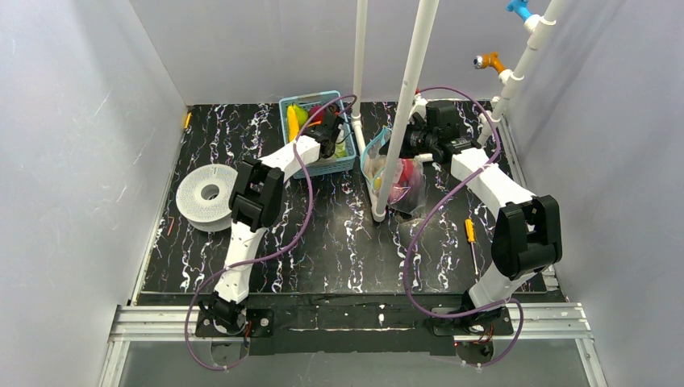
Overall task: Place the food in the zip-top bag and seal the zipper
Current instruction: Pick up the fake fruit from the bin.
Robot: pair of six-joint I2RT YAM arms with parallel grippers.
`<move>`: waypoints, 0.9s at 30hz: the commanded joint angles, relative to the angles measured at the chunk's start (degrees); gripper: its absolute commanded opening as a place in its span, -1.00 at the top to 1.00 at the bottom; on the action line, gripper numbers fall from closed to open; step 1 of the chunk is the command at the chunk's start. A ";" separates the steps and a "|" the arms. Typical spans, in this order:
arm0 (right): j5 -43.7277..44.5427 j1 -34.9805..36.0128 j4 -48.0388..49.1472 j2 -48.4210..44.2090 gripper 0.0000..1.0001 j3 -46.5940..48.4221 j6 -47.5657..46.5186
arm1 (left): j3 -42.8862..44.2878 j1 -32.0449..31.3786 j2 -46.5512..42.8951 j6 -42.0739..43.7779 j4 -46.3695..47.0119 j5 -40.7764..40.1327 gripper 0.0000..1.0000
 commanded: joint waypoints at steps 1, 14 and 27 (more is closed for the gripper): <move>-0.51 -0.46 2.72 -0.92 0.97 1.26 0.33 | 1.31 -0.20 0.08 -0.68 -5.30 0.36 0.75; -0.09 -0.45 2.54 -1.31 0.97 1.06 0.36 | 3.13 -0.60 -10.77 -8.51 -7.52 6.36 1.00; 2.63 -0.34 0.76 -2.73 0.97 1.16 -1.14 | -7.25 -0.56 -34.81 -24.45 -12.88 37.30 1.00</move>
